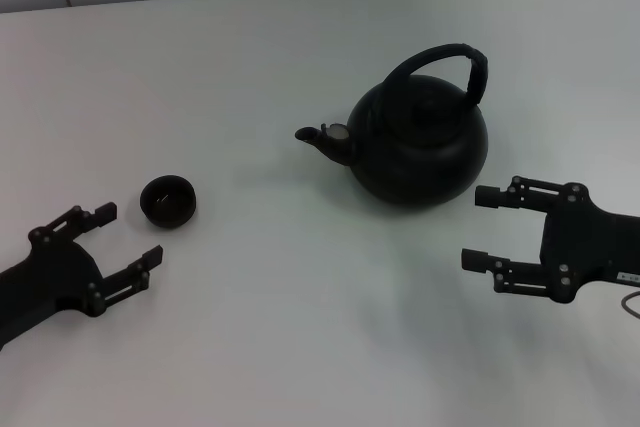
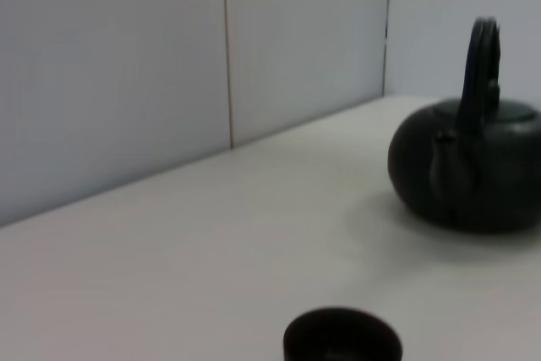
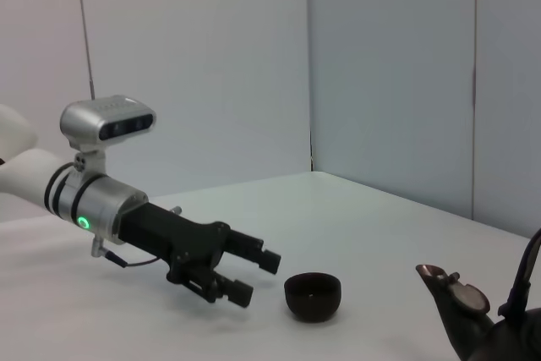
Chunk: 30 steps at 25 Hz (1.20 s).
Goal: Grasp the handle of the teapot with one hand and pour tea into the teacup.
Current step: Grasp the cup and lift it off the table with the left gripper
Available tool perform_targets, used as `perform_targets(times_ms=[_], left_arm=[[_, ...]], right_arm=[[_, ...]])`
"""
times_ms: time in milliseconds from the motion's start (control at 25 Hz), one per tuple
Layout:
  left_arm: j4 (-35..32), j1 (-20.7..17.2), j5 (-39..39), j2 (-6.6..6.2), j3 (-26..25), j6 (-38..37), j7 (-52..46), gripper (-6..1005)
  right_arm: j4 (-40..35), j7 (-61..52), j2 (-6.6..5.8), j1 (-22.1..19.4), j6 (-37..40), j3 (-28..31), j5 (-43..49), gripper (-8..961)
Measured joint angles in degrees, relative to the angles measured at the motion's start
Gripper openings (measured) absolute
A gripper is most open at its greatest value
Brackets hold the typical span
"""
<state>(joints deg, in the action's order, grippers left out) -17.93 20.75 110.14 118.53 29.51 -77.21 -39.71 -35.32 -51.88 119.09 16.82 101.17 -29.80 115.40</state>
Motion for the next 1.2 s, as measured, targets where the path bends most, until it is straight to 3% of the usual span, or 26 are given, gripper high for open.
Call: perform_targets(times_ms=[440, 1200], left_arm=[[0.35, 1.24, -0.3, 0.1, -0.31, 1.12, -0.04, 802], [4.65, 7.94, -0.02, 0.16, -0.07, 7.76, -0.79, 800]], right_arm=[[0.14, -0.14, 0.0, 0.37, -0.04, 0.0, 0.0, 725], [-0.01, -0.24, 0.0, 0.95, 0.05, 0.0, -0.9, 724]])
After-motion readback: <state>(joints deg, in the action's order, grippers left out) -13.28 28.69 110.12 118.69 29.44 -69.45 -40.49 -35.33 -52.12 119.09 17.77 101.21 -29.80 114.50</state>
